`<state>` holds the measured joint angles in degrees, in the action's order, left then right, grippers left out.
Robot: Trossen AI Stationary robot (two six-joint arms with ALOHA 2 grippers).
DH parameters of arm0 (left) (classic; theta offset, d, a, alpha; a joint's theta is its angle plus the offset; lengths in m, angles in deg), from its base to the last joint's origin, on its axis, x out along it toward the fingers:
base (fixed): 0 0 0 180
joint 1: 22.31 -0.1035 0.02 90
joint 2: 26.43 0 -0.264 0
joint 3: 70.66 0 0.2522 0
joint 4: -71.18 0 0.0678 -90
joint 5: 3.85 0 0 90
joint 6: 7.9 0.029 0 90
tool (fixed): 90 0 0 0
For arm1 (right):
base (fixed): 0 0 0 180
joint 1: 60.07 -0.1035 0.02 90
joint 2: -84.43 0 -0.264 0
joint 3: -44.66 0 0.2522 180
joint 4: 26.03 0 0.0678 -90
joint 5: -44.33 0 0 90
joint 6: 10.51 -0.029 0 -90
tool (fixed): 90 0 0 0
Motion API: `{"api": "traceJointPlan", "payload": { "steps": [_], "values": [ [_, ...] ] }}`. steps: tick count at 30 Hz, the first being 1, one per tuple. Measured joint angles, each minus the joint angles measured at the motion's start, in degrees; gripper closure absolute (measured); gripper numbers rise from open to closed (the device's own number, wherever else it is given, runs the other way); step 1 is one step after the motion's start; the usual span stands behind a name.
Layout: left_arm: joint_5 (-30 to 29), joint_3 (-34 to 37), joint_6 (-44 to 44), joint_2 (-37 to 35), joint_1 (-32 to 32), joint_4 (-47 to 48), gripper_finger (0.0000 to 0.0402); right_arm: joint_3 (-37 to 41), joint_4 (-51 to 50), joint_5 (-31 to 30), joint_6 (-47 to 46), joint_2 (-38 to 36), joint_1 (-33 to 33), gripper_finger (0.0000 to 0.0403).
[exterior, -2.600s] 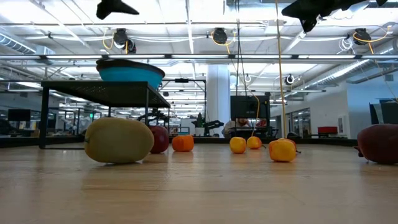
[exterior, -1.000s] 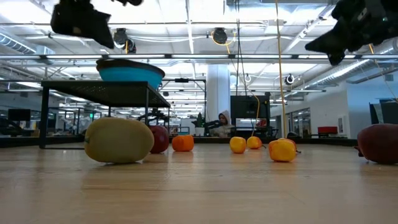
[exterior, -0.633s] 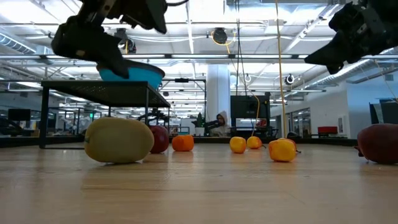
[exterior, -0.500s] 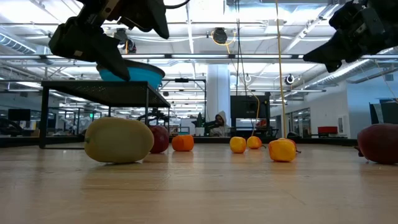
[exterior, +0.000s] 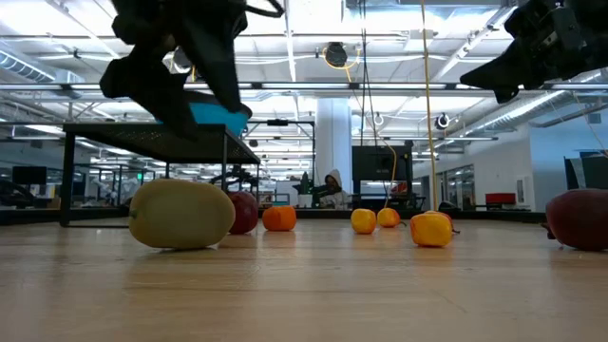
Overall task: Pick & Place Fruit
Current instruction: Put the kiwi into the blue strainer bowl on the shelf
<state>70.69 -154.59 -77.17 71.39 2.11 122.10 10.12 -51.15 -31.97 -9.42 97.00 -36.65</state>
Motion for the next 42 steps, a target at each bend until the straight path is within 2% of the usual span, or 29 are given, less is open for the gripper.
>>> {"api": "traceJointPlan", "payload": {
  "steps": [15, 28, 42],
  "values": [
    [0.7, 0.0, 3.2, 4.2, 0.1, -1.4, 0.0105, 0.0, -0.1, -0.2, 0.0, 0.0, 0.0, 0.0403],
    [8.2, -0.1, 2.1, 13.4, 0.2, -2.6, 0.0105, 0.0, -0.1, -0.2, -0.1, 0.0, 0.0, 0.0403],
    [9.2, -0.1, 2.4, 13.8, 0.2, -2.8, 0.0105, 0.0, -0.1, -0.2, -0.4, 0.0, 0.0, 0.0403]
  ]
}}
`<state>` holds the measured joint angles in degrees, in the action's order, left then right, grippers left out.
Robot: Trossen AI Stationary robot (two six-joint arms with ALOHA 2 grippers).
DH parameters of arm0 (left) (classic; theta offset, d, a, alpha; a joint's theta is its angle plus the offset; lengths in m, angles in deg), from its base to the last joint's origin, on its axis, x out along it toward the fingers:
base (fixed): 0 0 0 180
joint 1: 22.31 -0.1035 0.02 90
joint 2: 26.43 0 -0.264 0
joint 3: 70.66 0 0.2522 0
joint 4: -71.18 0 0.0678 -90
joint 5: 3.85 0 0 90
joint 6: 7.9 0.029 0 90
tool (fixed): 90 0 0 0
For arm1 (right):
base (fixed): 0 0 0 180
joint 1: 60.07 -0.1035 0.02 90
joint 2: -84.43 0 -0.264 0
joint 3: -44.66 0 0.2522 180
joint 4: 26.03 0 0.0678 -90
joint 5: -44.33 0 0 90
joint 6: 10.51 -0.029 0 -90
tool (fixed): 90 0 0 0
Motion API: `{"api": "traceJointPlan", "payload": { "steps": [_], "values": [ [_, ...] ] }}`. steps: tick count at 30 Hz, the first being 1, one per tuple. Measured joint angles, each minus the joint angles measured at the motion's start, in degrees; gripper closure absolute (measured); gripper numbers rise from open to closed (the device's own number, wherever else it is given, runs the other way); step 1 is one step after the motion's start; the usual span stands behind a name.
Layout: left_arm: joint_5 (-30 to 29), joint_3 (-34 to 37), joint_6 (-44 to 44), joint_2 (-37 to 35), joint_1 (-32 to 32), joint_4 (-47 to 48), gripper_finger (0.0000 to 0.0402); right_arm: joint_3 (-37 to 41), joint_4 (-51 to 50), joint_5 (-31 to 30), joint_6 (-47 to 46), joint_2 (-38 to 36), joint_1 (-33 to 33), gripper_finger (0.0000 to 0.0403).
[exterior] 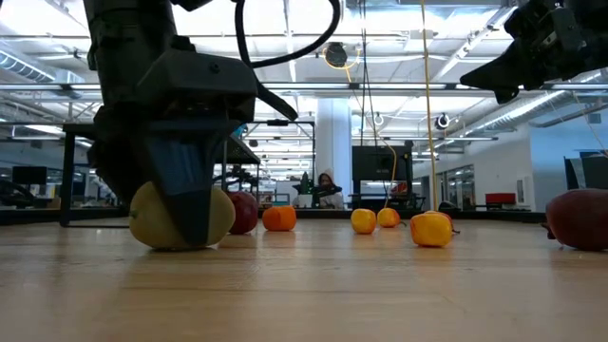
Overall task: Pick & Place Fruit
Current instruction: Put the kiwi into the blue strainer bowl on the shelf
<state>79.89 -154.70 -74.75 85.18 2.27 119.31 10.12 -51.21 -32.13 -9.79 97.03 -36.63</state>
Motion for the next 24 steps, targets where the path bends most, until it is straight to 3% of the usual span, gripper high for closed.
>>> {"api": "traceJointPlan", "payload": {
  "steps": [4, 12, 17, 20, 24],
  "values": [
    [0.1, 0.1, -0.3, -0.2, 0.0, 0.2, 0.0121, 0.0, 0.0, 0.0, 0.0, 0.0, 0.0, 0.0403],
    [0.7, 0.1, -1.5, -0.4, -0.1, 0.2, 0.0227, 0.0, 0.0, 0.0, 0.0, 0.0, 0.0, 0.0403],
    [5.3, -0.9, -2.4, -1.1, -0.3, -0.7, 0.0225, 0.0, 0.0, 0.0, 0.0, 0.0, 0.0, 0.0403],
    [6.9, -2.1, -0.8, -3.6, -0.3, -3.5, 0.0199, 0.0, 0.0, 0.0, 0.0, 0.0, 0.0, 0.0403],
    [5.0, -3.5, 3.4, -7.9, -0.5, -10.2, 0.0184, 0.0, 0.0, 0.0, 0.0, 0.1, 0.0, 0.0403]
  ]
}}
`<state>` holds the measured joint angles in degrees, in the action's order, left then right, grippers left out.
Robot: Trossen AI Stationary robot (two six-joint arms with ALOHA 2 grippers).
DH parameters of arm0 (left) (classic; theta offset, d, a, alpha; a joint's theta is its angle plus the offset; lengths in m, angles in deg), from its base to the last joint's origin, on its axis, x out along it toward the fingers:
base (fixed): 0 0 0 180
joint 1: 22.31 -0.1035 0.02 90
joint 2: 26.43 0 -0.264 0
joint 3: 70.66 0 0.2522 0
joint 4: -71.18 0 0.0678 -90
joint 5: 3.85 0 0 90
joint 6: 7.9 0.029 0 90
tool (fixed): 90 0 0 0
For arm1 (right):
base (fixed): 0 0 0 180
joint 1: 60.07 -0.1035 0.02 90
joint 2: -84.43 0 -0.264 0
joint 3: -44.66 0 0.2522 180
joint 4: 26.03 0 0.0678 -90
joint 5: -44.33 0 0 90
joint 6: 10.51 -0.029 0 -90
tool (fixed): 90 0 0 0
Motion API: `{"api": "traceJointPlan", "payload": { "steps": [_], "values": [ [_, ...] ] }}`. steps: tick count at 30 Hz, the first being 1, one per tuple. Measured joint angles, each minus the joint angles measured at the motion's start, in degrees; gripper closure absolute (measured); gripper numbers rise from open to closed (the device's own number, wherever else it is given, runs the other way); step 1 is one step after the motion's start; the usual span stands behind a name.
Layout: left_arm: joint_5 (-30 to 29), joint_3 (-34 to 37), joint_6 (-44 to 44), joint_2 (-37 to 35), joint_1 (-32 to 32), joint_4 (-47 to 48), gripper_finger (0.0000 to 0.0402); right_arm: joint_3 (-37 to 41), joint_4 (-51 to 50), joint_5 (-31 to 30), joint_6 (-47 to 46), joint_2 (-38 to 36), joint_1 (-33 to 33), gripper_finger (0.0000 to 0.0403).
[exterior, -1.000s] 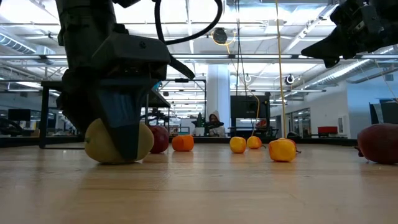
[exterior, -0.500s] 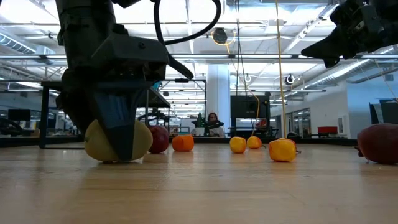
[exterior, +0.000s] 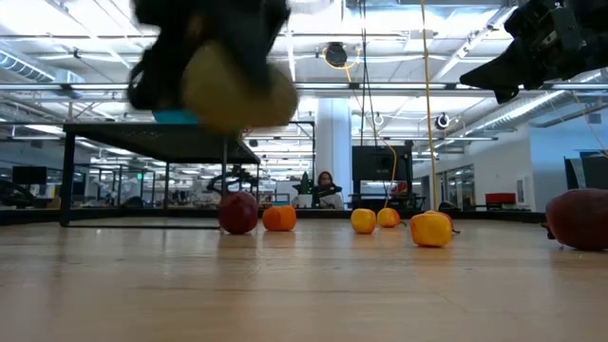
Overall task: Pick & Place Fruit
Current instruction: Put the kiwi into the blue strainer bowl on the shelf
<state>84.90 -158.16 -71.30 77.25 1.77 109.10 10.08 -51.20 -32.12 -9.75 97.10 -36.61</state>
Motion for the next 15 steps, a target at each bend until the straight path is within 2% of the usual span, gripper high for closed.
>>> {"api": "traceJointPlan", "payload": {
  "steps": [4, 8, 15],
  "values": [
    [-4.7, -0.7, 7.4, -5.7, 0.0, -11.7, 0.0206, 0.0, 0.0, 0.0, 0.0, 0.1, 0.1, 0.0403],
    [-7.6, -0.8, 18.4, -10.7, 0.0, -24.7, 0.0225, 0.0, 0.0, 0.0, 0.0, 0.0, 0.1, 0.0403],
    [-7.1, -0.8, 41.1, -17.1, 0.9, -45.9, 0.0195, 0.0, -0.1, 0.0, 0.0, 0.1, 0.1, 0.0403]
  ]
}}
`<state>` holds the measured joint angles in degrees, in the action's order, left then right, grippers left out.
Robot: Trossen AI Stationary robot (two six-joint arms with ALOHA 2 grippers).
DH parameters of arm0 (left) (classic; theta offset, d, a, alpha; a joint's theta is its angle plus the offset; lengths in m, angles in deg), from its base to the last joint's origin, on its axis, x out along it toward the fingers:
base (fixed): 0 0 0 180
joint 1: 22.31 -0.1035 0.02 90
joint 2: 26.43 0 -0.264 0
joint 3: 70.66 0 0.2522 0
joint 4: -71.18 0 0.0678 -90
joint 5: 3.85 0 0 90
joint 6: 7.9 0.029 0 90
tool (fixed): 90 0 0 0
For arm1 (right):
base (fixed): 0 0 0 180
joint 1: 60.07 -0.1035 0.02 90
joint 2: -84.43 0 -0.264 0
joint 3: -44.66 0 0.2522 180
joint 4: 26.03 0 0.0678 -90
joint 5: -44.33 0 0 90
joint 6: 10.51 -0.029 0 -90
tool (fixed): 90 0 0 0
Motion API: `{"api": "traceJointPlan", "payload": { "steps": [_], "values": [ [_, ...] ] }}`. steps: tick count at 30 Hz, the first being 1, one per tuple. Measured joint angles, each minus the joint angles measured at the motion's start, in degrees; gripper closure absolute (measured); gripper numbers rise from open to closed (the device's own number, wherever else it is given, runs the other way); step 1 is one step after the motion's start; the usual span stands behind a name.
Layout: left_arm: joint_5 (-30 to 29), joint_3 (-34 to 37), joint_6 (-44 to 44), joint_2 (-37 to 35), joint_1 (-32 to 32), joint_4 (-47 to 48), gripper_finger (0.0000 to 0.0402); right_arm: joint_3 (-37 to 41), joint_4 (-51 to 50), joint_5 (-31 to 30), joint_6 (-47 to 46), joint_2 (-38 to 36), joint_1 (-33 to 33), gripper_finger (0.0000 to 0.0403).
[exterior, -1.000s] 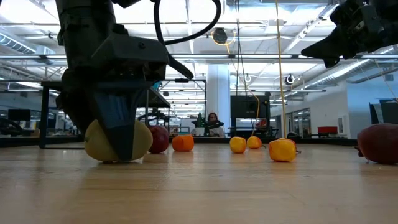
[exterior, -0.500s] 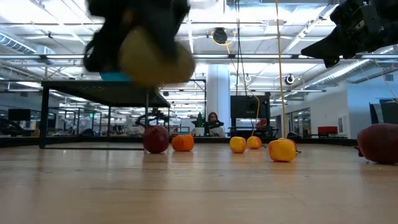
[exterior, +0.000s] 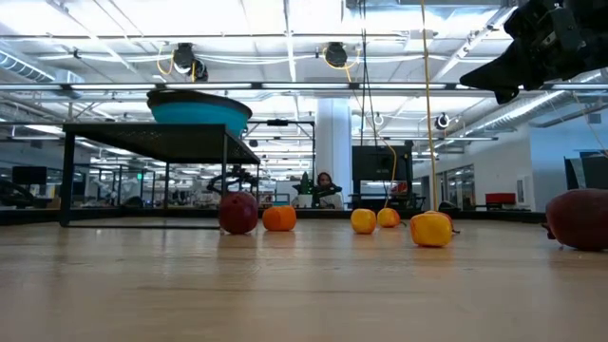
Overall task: Pick & Place Fruit
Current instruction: Put the kiwi into the blue strainer bowl on the shelf
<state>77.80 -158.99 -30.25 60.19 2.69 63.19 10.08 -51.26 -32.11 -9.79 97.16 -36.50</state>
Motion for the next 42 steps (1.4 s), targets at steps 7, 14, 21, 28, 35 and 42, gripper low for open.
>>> {"api": "traceJointPlan", "payload": {
  "steps": [7, 14, 21, 28, 35, 42],
  "values": [
    [8.0, 0.0, 14.8, -2.8, 0.4, -12.8, 0.0206, 0.0, -0.1, 0.0, 0.0, 0.0, 0.0, 0.0403],
    [19.2, 0.0, 23.2, -2.8, 0.4, -25.1, 0.0213, 0.0, -0.1, 0.0, 0.1, 0.0, 0.0, 0.0403],
    [35.9, 0.0, 36.5, -2.8, 0.4, -31.5, 0.0187, 0.0, -0.1, 0.0, 0.2, 0.0, 0.0, 0.0403],
    [41.5, 0.0, 43.7, -2.8, 0.4, -32.3, 0.0184, 0.0, -0.1, 0.0, 0.2, 0.0, 0.0, 0.0403],
    [38.9, 0.0, 42.4, -2.8, 0.5, -32.6, 0.0184, 0.0, -0.1, 0.0, 0.2, 0.0, 0.0, 0.0403],
    [6.4, 0.0, 26.1, -2.8, 0.7, -40.0, 0.0183, 0.0, -0.1, 0.0, 0.2, 0.0, 0.0, 0.0403]
  ]
}}
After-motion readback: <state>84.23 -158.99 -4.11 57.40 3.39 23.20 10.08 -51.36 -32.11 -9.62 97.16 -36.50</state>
